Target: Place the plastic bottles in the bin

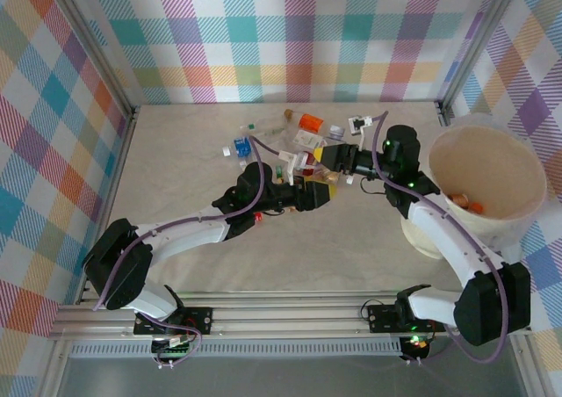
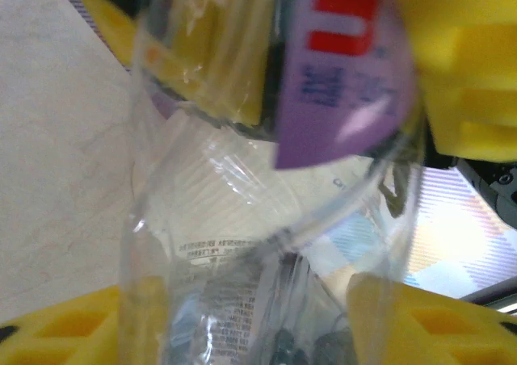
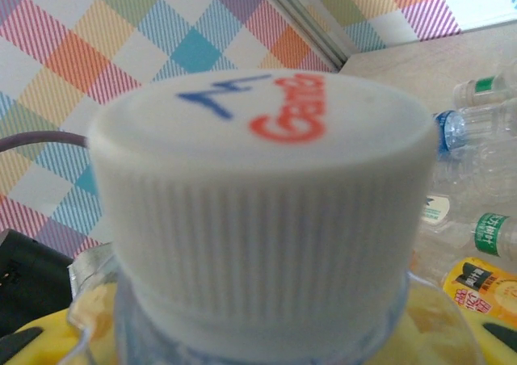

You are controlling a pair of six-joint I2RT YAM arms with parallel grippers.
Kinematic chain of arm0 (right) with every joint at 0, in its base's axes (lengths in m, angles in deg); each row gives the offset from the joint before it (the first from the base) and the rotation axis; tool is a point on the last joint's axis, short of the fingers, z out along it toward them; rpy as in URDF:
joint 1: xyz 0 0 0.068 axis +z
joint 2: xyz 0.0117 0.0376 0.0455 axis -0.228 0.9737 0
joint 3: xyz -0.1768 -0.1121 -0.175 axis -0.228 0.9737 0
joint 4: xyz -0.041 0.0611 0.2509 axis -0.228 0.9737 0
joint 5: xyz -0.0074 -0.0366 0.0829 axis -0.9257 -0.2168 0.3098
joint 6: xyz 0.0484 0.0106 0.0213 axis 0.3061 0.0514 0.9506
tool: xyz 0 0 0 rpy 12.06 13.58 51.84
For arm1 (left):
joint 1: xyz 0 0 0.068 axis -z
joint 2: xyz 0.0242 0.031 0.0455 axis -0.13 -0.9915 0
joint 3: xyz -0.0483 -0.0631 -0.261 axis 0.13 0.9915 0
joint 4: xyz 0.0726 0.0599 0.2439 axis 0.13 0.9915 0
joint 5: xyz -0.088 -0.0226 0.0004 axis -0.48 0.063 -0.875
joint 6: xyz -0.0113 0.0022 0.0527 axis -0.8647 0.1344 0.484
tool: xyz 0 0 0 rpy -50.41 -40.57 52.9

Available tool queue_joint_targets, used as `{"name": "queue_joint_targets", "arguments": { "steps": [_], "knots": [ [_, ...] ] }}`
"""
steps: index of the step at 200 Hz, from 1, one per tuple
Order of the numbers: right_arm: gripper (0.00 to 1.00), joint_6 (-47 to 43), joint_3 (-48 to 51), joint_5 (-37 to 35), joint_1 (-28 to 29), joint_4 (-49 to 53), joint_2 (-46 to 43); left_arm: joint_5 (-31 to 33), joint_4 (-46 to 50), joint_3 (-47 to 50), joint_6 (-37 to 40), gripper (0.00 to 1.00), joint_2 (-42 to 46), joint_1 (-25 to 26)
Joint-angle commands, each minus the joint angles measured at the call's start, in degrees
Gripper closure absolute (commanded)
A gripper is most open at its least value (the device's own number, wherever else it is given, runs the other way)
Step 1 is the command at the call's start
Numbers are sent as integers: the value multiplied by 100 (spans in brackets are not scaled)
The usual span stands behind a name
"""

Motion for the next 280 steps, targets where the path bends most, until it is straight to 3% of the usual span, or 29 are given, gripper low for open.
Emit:
{"name": "queue_joint_targets", "arguments": {
  "steps": [1, 23, 48, 82, 113, 142, 210, 251, 280],
  "knots": [
    [57, -265, -99, -430, -29, 240, -210, 150, 88, -194, 10, 18, -35, -67],
    [58, -415, -214, -773, -33, 500, -217, 128, 81, -207, -2, 5, -57, -101],
    [60, -660, -440, -1446, -38, 979, -244, 110, 167, -246, 37, 0, -71, -112],
    [61, -1316, -793, -2351, -42, 1512, -460, 380, 371, -215, 61, 0, -35, -111],
    [60, -2588, -1377, -3664, -38, 2168, -685, 1706, 1054, -143, 6, 0, 144, -110],
    [60, -3486, -1596, -4520, -38, 1989, -1051, 2543, 1411, -9, -105, 0, 267, -110],
    [60, -5003, -1800, -6682, -133, 1713, -1500, 2747, 1650, -57, -244, 0, 111, -112],
    [60, -5325, -1717, -7610, -663, 1714, -1705, 3066, 1873, -81, -344, 0, 109, -111],
    [60, -4864, -1586, -7934, -1337, 2185, -1731, 3161, 1987, -173, -372, 0, 75, -111]
  ]
}}
